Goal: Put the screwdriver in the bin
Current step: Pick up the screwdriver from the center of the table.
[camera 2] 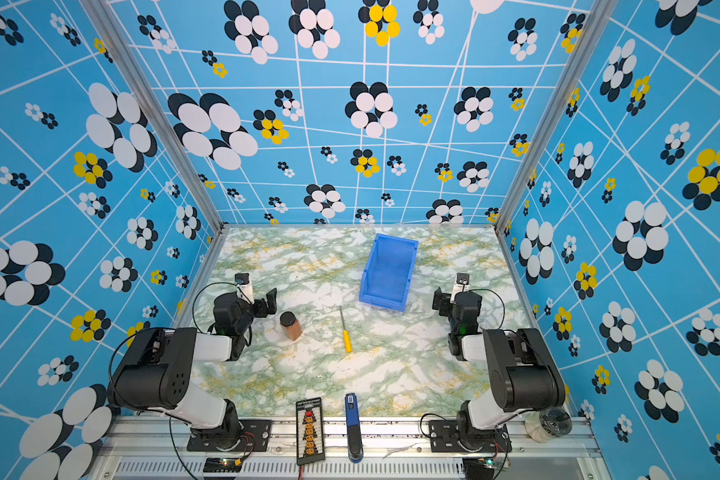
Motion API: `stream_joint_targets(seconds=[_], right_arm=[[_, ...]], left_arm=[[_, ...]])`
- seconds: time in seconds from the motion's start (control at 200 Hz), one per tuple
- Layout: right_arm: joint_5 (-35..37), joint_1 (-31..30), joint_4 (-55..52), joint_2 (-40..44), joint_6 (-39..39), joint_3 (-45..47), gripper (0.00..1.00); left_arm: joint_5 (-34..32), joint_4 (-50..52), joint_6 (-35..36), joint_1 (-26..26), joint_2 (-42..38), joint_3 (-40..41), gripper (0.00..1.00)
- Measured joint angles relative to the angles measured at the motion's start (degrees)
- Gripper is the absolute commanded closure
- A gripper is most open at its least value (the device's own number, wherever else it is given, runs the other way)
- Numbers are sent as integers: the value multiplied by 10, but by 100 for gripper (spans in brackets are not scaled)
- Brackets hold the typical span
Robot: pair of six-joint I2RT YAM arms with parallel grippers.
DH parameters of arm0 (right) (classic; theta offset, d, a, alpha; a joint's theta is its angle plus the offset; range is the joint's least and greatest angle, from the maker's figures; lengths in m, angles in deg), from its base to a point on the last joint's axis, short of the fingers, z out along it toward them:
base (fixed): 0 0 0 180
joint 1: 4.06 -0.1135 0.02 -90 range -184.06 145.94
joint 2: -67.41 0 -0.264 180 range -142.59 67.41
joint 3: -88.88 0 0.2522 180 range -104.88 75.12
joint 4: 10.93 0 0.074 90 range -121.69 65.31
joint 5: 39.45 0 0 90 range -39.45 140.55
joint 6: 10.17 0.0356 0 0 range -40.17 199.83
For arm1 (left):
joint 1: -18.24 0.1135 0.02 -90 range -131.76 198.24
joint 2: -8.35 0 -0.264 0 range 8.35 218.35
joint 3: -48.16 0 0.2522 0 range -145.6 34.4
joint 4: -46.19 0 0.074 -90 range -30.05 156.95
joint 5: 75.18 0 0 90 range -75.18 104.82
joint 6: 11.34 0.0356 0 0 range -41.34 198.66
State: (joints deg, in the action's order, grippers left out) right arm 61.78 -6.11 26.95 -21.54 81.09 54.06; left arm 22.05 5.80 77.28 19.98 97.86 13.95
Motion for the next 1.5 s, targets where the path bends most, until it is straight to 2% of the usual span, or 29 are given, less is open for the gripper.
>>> stream_joint_targets(seconds=[0.705, 0.88, 1.075, 1.214, 1.459, 1.504], right_arm=[[0, 0, 0, 0, 0, 0, 1], [27, 0, -15, 10, 13, -2, 1], [54, 0, -132, 58, 26, -70, 1], [73, 0, -213, 113, 54, -94, 1], [98, -8, -501, 185, 176, -229, 1], [103, -23, -540, 201, 185, -242, 4]], left_arm=[[21, 0, 10, -1, -2, 0, 1], [28, 48, 11, -1, -71, -2, 1], [45, 128, 16, -2, -126, -35, 1], [59, 232, 32, -2, -158, -69, 1], [54, 452, 70, -3, -203, -176, 1], [51, 494, 72, -3, -210, -198, 1]])
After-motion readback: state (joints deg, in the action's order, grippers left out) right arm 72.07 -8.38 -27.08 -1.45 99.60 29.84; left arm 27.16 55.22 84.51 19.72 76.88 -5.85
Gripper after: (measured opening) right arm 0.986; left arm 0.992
